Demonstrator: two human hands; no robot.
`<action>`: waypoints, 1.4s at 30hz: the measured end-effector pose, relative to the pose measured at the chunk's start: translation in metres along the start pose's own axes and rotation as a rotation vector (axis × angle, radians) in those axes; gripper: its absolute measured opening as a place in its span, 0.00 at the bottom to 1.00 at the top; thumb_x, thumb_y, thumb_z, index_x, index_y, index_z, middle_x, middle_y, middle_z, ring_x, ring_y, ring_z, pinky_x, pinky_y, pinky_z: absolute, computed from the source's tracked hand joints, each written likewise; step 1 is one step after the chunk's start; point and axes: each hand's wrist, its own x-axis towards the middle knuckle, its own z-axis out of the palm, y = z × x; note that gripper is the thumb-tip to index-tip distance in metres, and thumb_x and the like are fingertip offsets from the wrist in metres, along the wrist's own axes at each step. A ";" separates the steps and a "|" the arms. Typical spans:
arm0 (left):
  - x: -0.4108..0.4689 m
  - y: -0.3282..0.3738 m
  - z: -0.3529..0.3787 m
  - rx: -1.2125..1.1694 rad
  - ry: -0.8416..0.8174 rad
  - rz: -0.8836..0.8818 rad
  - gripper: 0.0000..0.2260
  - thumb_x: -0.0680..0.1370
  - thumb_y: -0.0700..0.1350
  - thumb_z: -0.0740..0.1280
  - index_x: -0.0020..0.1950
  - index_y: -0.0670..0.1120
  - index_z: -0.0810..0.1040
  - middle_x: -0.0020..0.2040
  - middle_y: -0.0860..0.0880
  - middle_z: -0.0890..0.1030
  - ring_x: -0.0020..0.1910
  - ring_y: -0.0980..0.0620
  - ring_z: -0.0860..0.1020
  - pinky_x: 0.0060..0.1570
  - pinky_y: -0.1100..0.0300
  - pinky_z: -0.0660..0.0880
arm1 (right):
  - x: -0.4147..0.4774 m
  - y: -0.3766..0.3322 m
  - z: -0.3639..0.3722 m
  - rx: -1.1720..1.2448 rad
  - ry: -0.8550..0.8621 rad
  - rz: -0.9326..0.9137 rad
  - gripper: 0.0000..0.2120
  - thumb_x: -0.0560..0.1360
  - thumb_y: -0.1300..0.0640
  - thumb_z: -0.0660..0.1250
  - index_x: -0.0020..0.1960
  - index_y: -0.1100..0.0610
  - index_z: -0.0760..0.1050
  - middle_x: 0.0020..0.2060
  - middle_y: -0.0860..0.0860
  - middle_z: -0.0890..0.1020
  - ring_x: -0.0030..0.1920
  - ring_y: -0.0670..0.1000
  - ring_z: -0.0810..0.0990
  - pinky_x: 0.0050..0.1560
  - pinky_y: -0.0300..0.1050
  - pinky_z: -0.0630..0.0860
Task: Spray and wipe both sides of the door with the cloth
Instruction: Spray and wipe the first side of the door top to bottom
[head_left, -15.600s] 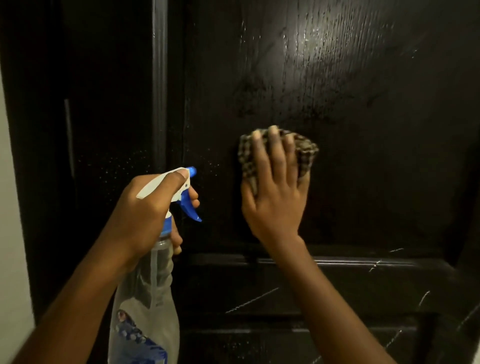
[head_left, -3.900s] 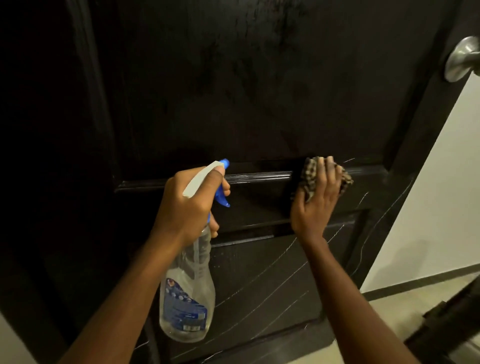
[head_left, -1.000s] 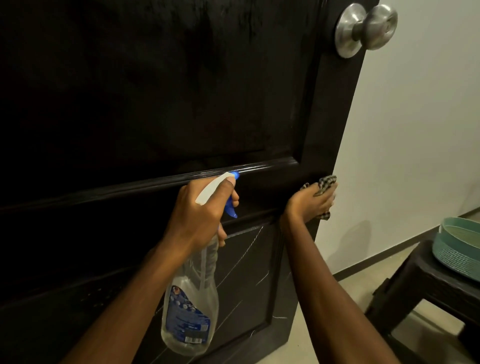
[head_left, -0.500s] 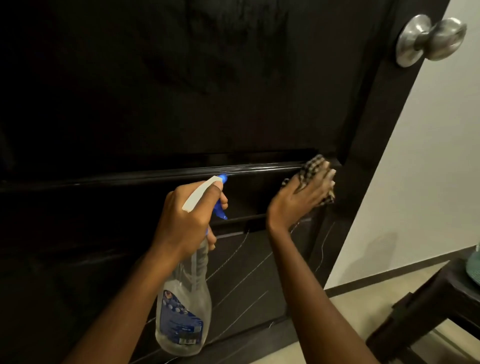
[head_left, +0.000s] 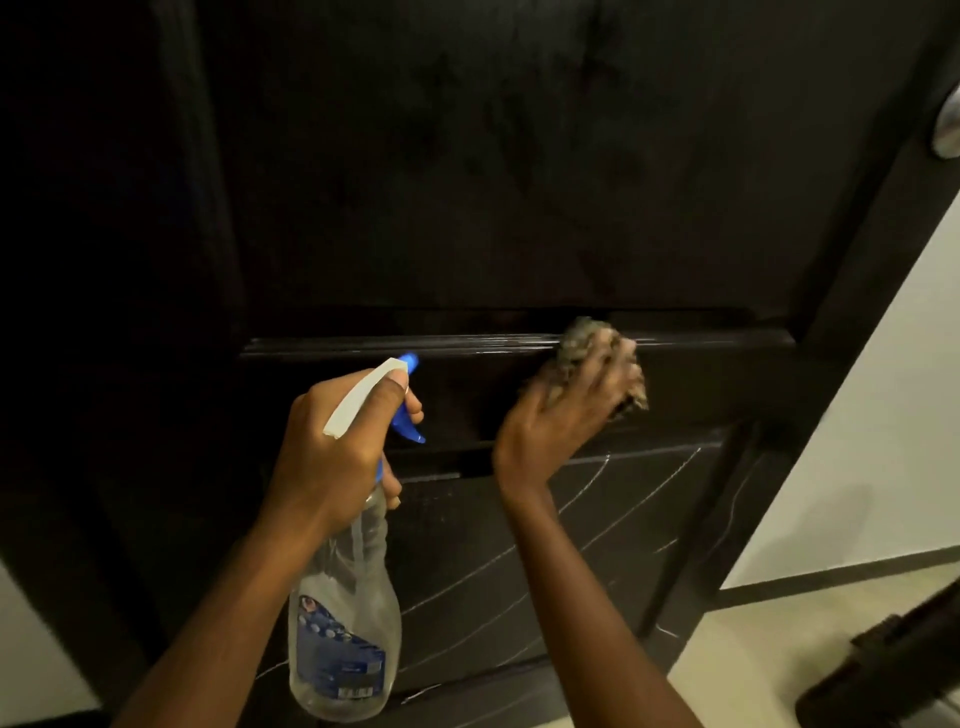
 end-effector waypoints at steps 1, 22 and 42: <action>-0.001 -0.002 -0.010 0.005 0.011 0.002 0.16 0.83 0.50 0.59 0.44 0.44 0.80 0.43 0.47 0.85 0.20 0.42 0.78 0.25 0.52 0.77 | -0.019 -0.008 0.004 -0.042 -0.096 -0.169 0.32 0.78 0.53 0.59 0.80 0.54 0.57 0.81 0.56 0.56 0.82 0.53 0.45 0.80 0.54 0.46; -0.013 -0.035 -0.060 -0.040 0.006 -0.023 0.18 0.79 0.57 0.59 0.45 0.45 0.80 0.39 0.49 0.83 0.21 0.45 0.78 0.22 0.62 0.73 | -0.035 0.011 -0.003 -0.265 -0.377 -0.856 0.35 0.79 0.45 0.58 0.82 0.41 0.46 0.82 0.43 0.44 0.82 0.48 0.44 0.79 0.51 0.47; -0.035 -0.102 0.010 -0.100 0.029 0.089 0.20 0.78 0.56 0.59 0.43 0.41 0.81 0.44 0.44 0.85 0.20 0.42 0.75 0.24 0.46 0.77 | -0.063 0.061 0.000 0.129 -0.235 -0.839 0.26 0.79 0.53 0.59 0.76 0.55 0.66 0.76 0.57 0.67 0.79 0.53 0.56 0.75 0.62 0.60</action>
